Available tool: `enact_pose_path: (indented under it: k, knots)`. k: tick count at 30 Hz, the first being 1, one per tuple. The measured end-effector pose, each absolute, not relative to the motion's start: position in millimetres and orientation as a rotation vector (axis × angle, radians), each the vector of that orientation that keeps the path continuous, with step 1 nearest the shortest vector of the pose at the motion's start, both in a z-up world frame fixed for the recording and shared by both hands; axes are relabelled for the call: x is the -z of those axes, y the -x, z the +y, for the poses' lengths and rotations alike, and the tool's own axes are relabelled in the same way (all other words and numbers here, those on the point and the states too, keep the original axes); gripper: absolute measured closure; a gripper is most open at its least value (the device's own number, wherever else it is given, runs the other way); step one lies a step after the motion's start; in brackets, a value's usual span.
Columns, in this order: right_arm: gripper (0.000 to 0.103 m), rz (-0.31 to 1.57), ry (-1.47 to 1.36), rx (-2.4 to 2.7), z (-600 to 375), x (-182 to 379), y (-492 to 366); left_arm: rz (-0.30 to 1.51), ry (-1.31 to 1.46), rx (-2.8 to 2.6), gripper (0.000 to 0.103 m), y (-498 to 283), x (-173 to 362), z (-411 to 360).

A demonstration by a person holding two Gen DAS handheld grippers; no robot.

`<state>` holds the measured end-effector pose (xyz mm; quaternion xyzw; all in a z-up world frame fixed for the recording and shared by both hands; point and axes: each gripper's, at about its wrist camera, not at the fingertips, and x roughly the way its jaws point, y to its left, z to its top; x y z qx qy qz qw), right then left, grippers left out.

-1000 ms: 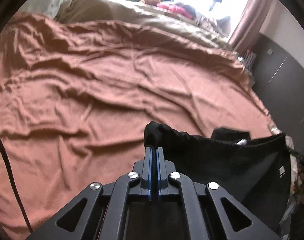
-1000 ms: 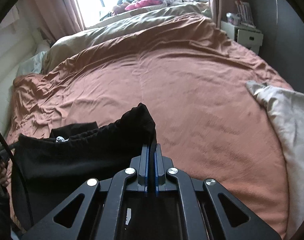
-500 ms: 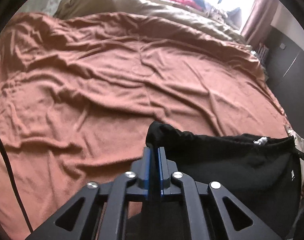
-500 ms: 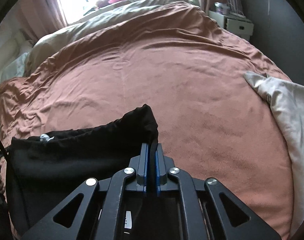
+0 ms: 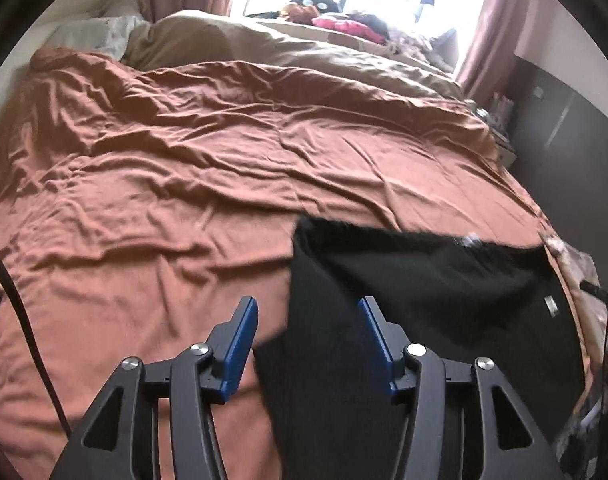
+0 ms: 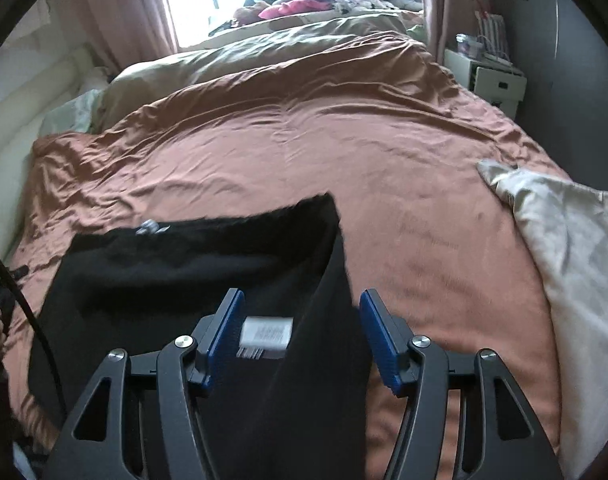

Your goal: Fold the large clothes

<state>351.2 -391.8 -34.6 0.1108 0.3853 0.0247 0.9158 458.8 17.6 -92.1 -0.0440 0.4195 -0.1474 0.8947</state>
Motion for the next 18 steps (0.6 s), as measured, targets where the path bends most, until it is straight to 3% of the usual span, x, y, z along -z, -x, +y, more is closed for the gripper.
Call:
enact_pose_path:
  k: [18]
  knots:
    - [0.045, 0.893, -0.09, -0.136, -350.9, 56.5, -232.5, 0.959, -0.088, 0.451, 0.049, -331.5, 130.6, -70.4]
